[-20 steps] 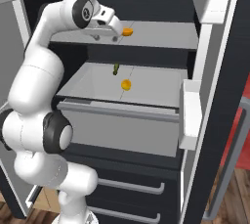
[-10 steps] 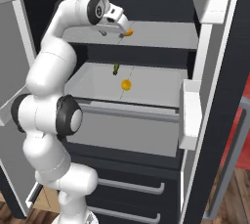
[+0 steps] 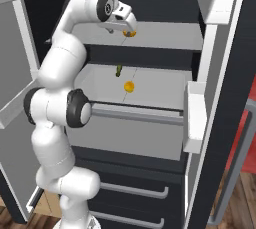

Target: Pick up the mango and orange from the fridge and place one fruit on each plate on the dining counter.

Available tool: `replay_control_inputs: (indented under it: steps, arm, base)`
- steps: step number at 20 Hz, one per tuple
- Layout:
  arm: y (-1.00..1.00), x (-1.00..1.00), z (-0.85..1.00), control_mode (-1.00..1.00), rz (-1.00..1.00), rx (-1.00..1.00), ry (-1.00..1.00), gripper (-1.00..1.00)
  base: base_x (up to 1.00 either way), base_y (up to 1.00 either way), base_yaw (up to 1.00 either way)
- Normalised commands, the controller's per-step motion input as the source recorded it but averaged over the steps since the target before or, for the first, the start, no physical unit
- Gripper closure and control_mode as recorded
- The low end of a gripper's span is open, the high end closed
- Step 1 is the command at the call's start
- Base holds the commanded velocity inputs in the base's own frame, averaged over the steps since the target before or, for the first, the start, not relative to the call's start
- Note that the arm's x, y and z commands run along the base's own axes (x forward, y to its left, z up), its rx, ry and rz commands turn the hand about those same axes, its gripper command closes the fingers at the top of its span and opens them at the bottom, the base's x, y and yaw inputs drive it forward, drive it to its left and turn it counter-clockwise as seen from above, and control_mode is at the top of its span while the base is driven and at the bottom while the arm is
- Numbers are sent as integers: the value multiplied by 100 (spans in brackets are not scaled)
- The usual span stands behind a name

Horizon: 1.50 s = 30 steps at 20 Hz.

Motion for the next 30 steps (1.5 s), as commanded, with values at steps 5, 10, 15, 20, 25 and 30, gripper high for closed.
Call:
replay_control_inputs:
  steps: [5,10,15,20,25,30]
  arm:
    - [0,33,-13,-100,0,0,0,-100]
    - [0,40,-23,-100,0,0,0,-100]
    - [-5,47,-7,-100,0,1,0,-100]
    - [-16,57,0,-100,0,4,2,-100]
    - [-8,55,0,-100,0,5,0,-100]
    - [0,35,0,-100,0,5,0,-100]
  base:
    - [0,0,0]
    - [0,0,0]
    - [0,0,0]
    - [0,0,0]
    - [0,0,0]
    - [0,0,0]
